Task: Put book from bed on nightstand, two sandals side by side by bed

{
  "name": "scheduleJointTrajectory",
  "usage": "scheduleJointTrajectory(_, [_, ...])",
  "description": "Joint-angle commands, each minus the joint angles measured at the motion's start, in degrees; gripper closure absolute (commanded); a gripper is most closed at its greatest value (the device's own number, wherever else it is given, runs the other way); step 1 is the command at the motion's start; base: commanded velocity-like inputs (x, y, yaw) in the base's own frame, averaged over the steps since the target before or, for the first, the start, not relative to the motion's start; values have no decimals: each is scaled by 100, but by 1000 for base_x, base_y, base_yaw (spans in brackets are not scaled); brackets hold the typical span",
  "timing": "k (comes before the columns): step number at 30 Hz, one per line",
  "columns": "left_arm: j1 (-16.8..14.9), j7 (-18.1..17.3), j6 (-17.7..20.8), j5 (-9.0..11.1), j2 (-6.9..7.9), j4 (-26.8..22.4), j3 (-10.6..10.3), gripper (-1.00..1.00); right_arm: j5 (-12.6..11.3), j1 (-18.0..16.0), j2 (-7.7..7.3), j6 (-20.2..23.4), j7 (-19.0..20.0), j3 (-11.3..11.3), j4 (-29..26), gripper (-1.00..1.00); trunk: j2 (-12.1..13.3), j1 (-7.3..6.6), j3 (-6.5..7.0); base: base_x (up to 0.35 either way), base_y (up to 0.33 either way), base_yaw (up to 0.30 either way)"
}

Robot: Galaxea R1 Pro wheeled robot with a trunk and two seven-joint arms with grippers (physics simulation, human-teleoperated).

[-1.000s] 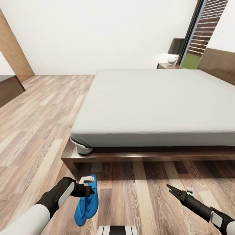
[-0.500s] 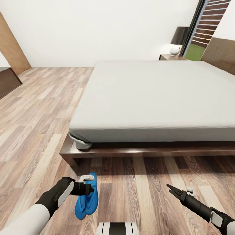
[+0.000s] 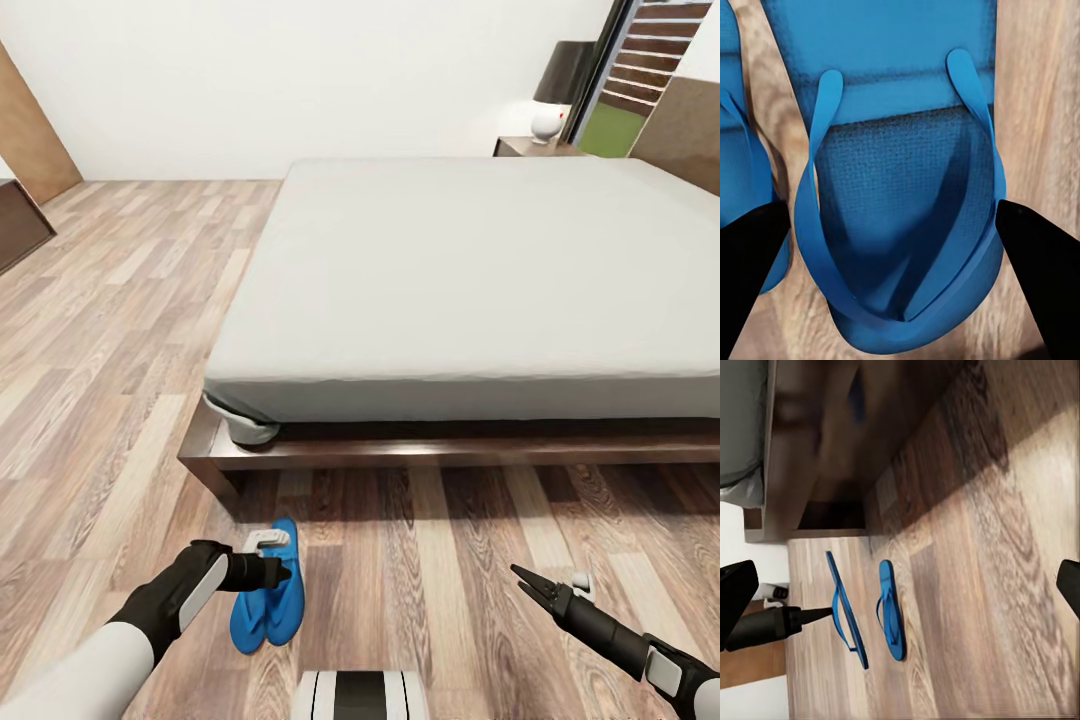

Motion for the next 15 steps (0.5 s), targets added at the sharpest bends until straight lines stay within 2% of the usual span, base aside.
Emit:
scheduleJointTrajectory(1, [-5, -12, 5, 7, -3, -9, -21, 100, -57, -7, 2, 60, 31, 45, 16, -100, -3, 1, -27, 0, 0, 0])
scheduleJointTrajectory(15, [-15, -16, -124, 1, 13, -219, -27, 100, -66, -6, 5, 55, 31, 49, 16, -100, -22, 37, -337, 0, 0, 0])
